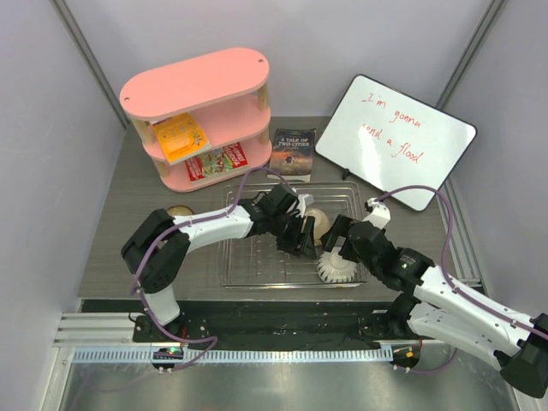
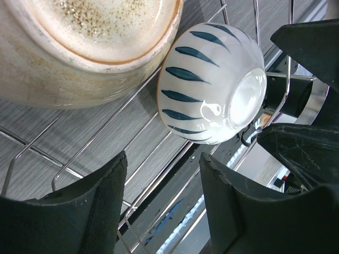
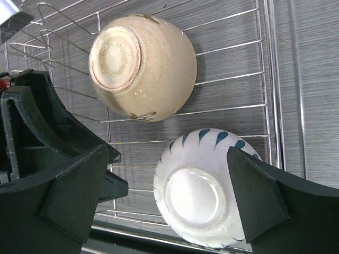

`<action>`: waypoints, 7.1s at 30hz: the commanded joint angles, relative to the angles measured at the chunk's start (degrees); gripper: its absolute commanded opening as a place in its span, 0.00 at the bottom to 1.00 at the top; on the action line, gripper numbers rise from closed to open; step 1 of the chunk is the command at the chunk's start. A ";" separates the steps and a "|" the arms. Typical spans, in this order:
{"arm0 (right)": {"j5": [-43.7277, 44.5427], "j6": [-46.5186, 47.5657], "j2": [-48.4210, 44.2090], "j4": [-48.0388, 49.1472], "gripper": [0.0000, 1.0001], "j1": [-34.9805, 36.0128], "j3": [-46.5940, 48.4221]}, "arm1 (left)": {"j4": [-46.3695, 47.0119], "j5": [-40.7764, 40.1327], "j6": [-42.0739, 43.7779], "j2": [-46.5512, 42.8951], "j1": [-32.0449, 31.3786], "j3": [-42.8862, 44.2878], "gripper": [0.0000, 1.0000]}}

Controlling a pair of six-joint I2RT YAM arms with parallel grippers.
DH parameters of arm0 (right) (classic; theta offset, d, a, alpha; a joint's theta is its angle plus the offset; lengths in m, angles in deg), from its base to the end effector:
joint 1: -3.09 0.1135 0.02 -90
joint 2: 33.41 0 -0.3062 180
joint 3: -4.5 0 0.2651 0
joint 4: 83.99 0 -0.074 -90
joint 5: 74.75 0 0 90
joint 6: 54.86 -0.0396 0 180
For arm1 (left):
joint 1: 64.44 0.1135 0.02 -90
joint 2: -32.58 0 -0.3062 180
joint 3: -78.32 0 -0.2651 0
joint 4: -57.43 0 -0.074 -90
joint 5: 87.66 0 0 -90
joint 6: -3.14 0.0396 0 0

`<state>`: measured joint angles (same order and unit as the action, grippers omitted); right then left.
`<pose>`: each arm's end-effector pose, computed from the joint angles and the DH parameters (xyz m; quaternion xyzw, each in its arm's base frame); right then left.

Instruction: Unload the bowls from the dish rack

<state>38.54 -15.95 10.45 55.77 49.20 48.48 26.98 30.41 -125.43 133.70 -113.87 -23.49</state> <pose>0.1144 0.0963 0.2551 0.1236 0.8836 0.1888 0.4104 0.2383 -0.3070 0.2232 0.1630 0.9097 -0.3773 0.0593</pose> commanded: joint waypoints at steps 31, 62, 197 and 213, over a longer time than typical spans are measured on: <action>0.53 0.20 0.88 1.23 1.00 -0.23 0.31 | -6.45 -4.96 3.06 0.39 0.12 1.26 0.68; -0.70 -0.50 1.93 2.72 1.00 -0.23 -0.57 | -7.33 -7.24 2.53 -3.56 0.30 1.26 0.72; -13.27 -8.94 2.64 6.86 0.96 -0.05 -11.21 | 50.60 -2.94 -23.40 4.17 -8.67 -13.77 0.38; -11.95 -6.13 2.02 4.13 0.98 -0.14 -4.10 | 49.18 -2.23 -24.10 4.52 -8.67 -12.72 0.67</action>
<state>38.01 -22.22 11.52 65.78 46.44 42.07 70.57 30.52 -149.45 138.73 -121.17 -39.21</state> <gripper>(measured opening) 0.973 0.549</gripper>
